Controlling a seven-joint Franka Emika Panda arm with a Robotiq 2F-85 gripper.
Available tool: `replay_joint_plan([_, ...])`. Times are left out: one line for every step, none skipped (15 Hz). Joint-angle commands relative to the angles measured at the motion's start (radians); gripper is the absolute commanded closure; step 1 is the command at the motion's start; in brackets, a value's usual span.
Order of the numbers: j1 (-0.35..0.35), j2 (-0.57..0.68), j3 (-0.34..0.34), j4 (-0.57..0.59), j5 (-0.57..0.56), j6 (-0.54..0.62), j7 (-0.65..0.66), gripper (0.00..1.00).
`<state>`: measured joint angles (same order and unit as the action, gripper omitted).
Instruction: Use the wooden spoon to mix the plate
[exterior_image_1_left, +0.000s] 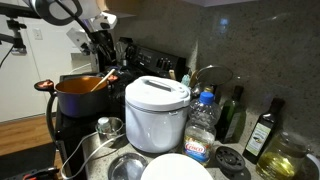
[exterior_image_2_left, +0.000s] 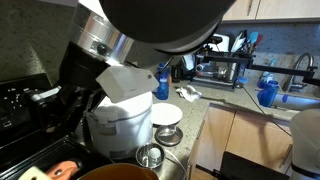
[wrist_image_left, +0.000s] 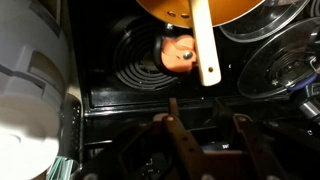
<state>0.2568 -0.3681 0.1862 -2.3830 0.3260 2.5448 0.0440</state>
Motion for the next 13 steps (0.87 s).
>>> replay_joint_plan([-0.009, -0.029, -0.006, -0.028, -0.033, 0.012, 0.000, 0.25])
replay_joint_plan([-0.012, -0.026, -0.009, -0.019, -0.042, 0.004, 0.000, 0.19])
replay_joint_plan([-0.017, -0.023, -0.011, -0.011, -0.052, -0.008, 0.004, 0.10])
replay_joint_plan([-0.035, -0.022, -0.004, -0.004, -0.084, -0.014, 0.026, 0.04])
replay_joint_plan([-0.042, -0.018, -0.009, 0.010, -0.102, -0.041, 0.024, 0.00])
replay_joint_plan([-0.053, -0.016, -0.009, 0.020, -0.123, -0.060, 0.032, 0.00])
replay_joint_plan([-0.029, -0.004, -0.011, 0.002, -0.093, -0.015, 0.011, 0.07])
replay_joint_plan([-0.038, -0.004, -0.012, 0.006, -0.105, -0.022, 0.011, 0.00])
replay_joint_plan([-0.042, -0.004, -0.013, 0.009, -0.111, -0.025, 0.011, 0.00])
replay_joint_plan([-0.044, -0.004, -0.013, 0.010, -0.112, -0.025, 0.011, 0.00])
replay_joint_plan([-0.045, -0.004, -0.013, 0.010, -0.112, -0.025, 0.011, 0.00])
replay_joint_plan([-0.045, -0.004, -0.013, 0.010, -0.113, -0.026, 0.011, 0.00])
replay_joint_plan([-0.045, -0.004, -0.013, 0.010, -0.113, -0.026, 0.011, 0.00])
